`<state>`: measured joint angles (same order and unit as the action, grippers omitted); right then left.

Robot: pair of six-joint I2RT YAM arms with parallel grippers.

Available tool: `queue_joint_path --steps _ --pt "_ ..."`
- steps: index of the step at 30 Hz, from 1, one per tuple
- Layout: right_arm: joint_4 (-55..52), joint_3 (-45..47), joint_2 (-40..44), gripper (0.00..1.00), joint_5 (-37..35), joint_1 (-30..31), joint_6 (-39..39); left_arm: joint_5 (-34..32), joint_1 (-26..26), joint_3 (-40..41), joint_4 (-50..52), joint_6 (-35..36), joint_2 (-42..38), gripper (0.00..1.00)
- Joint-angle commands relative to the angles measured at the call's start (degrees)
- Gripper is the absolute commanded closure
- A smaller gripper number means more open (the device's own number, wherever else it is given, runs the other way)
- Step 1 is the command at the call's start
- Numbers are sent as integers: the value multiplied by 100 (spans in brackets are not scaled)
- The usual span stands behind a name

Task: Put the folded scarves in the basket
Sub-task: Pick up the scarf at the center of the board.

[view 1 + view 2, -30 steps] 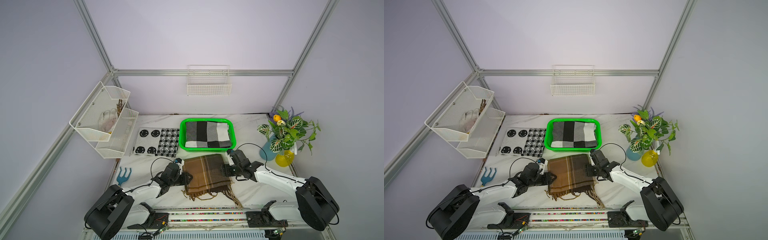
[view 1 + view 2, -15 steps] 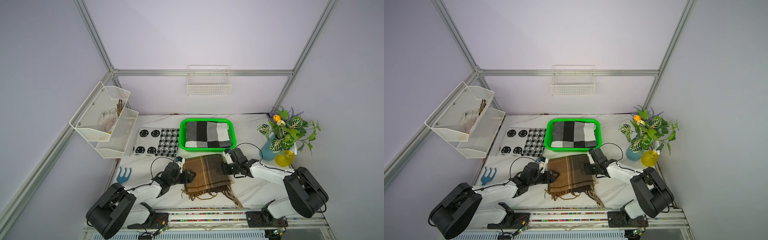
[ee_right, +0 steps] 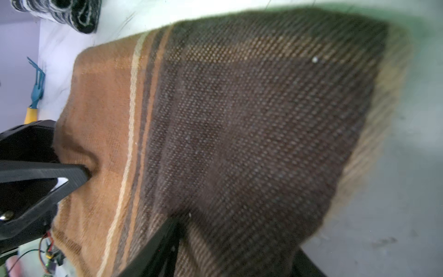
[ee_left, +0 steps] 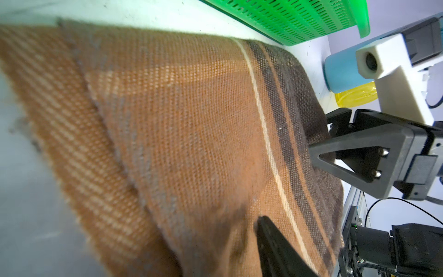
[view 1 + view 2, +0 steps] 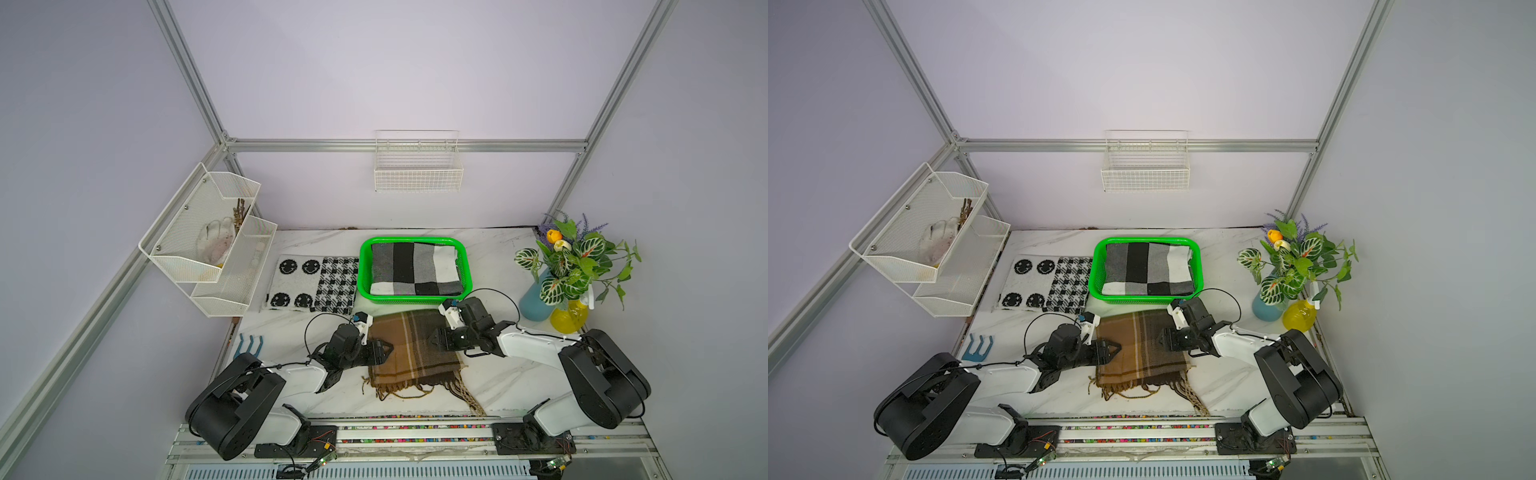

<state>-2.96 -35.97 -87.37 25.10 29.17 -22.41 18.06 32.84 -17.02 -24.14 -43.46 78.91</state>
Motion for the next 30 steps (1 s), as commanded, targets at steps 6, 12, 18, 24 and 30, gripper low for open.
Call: queue_joint_path --steps 6,12,18,24,30 --pt "42 30 -398 64 375 127 -44 515 4 193 -791 -283 1087 60" --pt "109 27 -253 100 426 177 -34 746 3 117 -991 -347 1240 99" --pt "-124 -89 365 100 505 205 -52 780 4 -131 75 -189 313 100" --pt "-749 -410 1094 100 333 208 -15 393 -12 -842 1815 135 -1082 100" --pt "-1054 -776 1420 100 557 212 9 462 -32 -1436 2445 209 -1401 100"
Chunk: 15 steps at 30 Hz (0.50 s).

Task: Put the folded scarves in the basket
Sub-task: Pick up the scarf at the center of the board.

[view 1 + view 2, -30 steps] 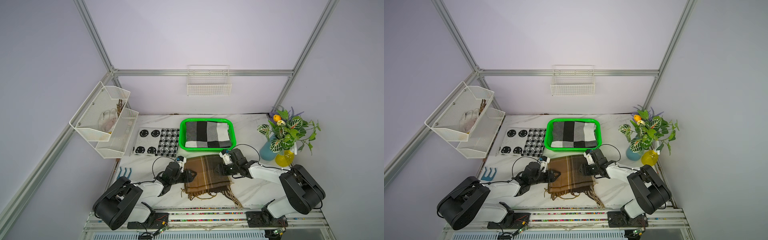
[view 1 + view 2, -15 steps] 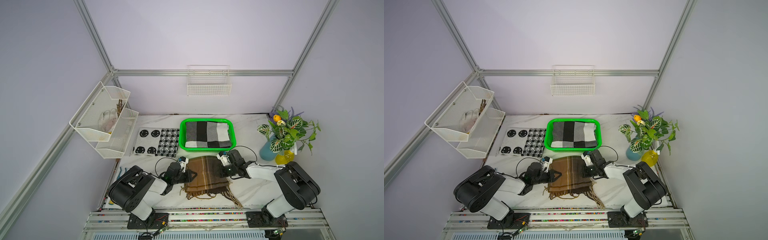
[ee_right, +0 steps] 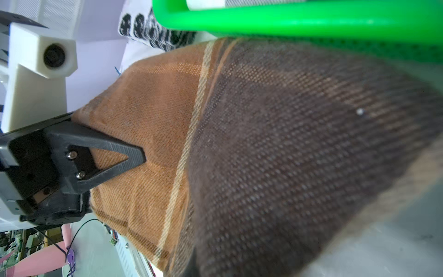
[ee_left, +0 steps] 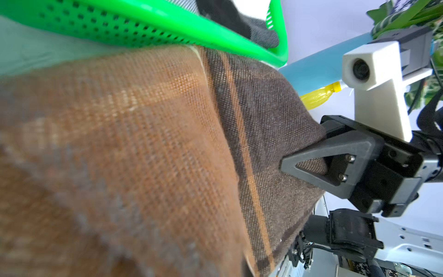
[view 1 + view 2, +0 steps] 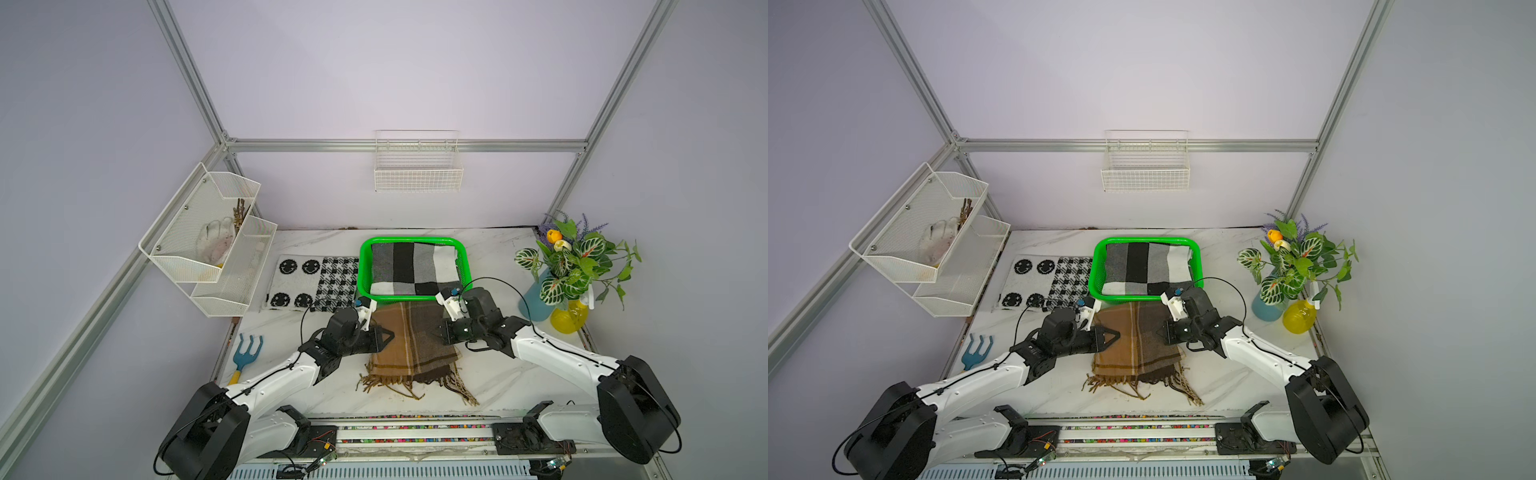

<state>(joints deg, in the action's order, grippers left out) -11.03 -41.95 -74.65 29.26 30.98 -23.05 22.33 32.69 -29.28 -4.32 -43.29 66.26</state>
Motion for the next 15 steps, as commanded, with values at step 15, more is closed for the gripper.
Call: queue_joint_path --steps 15 --pt "-1239 -2287 187 100 -242 -63 211 -121 -364 -2541 1522 455 39 100"
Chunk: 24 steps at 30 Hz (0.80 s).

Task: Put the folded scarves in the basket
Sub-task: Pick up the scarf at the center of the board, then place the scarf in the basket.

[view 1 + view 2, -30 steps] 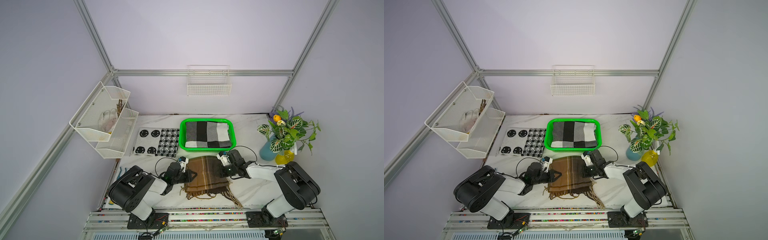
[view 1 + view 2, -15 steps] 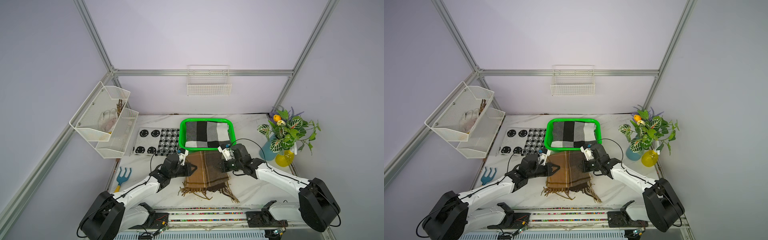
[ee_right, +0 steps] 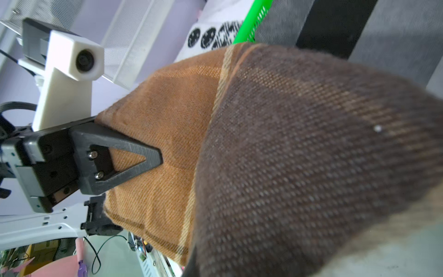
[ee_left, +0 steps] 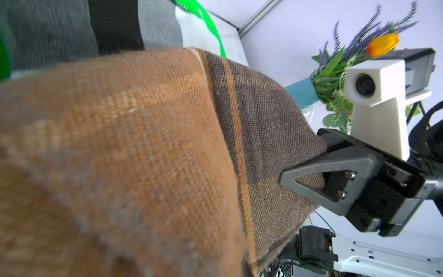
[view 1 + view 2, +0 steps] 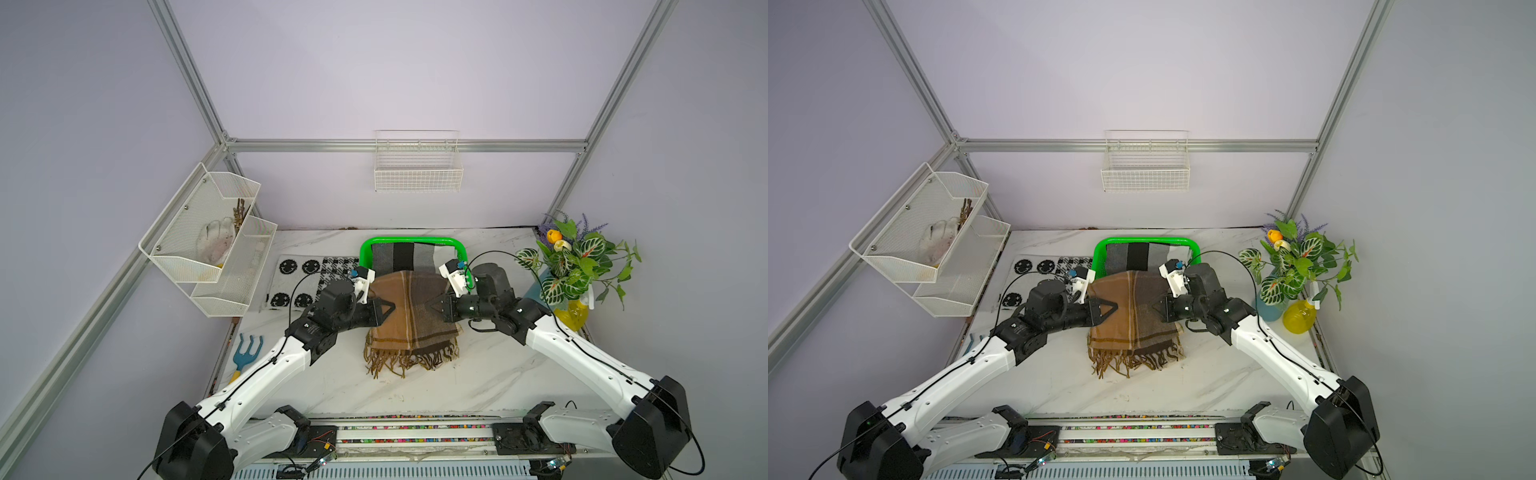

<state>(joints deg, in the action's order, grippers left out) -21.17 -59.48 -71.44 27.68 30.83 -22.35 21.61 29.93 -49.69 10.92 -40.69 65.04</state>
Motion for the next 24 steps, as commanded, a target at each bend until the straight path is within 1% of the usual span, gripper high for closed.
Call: queue_joint_path --steps 1,3,5,7,10,12,14,20,24 --pt "-276 -744 -259 100 -114 -73 152 -58 -118 -668 -41 186 265 100" --pt "-344 -1166 -539 100 -100 -168 158 -125 -149 -1059 44 284 503 100" --pt "-486 -1659 -868 100 -74 -291 178 0 -279 -1443 51 271 796 100" --pt "-675 -2215 -1214 100 -210 -378 302 134 -431 -1906 78 282 1170 100" --pt "-764 -2854 -1640 100 -194 -561 437 221 -661 -2594 171 509 1792 100" --pt "-800 -3229 -2046 100 -245 -666 516 289 -825 -2914 52 514 2116 100" --pt "-776 -3615 -2386 100 -149 -790 546 393 -960 -3262 -49 486 2474 100" --pt "-887 -4763 -3378 100 -101 -962 737 1121 -1201 -4421 -460 274 3756 100" --pt "-867 -5275 -3761 100 -234 -1030 837 1279 -1235 -5130 -436 334 4380 100"
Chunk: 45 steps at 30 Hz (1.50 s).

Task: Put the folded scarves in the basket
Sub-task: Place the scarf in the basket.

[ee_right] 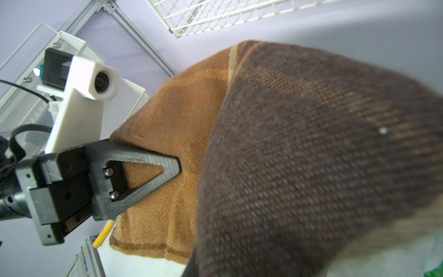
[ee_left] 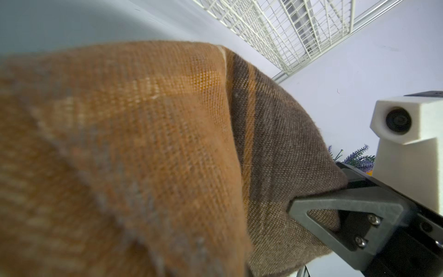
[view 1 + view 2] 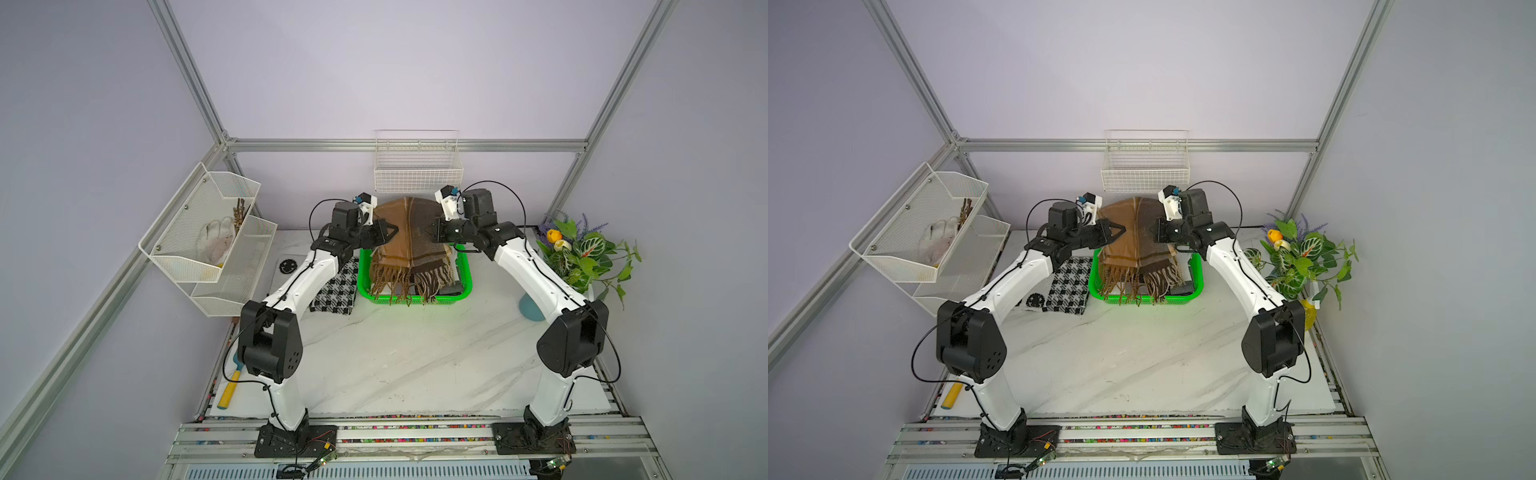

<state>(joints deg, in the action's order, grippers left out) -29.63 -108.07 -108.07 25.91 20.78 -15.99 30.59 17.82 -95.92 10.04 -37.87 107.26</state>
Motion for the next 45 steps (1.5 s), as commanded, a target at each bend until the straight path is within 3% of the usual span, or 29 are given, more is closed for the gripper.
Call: queue_joint_path --steps 1,10,12,15,20,35,43,45 --pt "-17 -565 -177 100 -69 -38 239 418 -34 -646 -367 60 255 100" --pt "135 -1062 -799 100 108 -205 255 299 -144 -1362 -143 454 682 100" --pt "227 -885 -835 100 342 -214 301 516 -187 -1000 -569 287 704 100" --pt "464 -305 -655 100 353 -214 334 272 -205 -379 -731 419 566 100" --pt "924 872 -494 100 67 -233 308 668 -182 883 -1954 -224 731 100" --pt "229 1629 -841 100 -1043 -311 711 576 -104 1447 -1778 4 1139 100" --pt "288 1750 -988 100 -1206 -346 722 -229 -112 1616 -905 430 997 99" --pt "316 1769 -993 85 -1357 -355 694 -339 -110 1604 -783 505 1026 98"
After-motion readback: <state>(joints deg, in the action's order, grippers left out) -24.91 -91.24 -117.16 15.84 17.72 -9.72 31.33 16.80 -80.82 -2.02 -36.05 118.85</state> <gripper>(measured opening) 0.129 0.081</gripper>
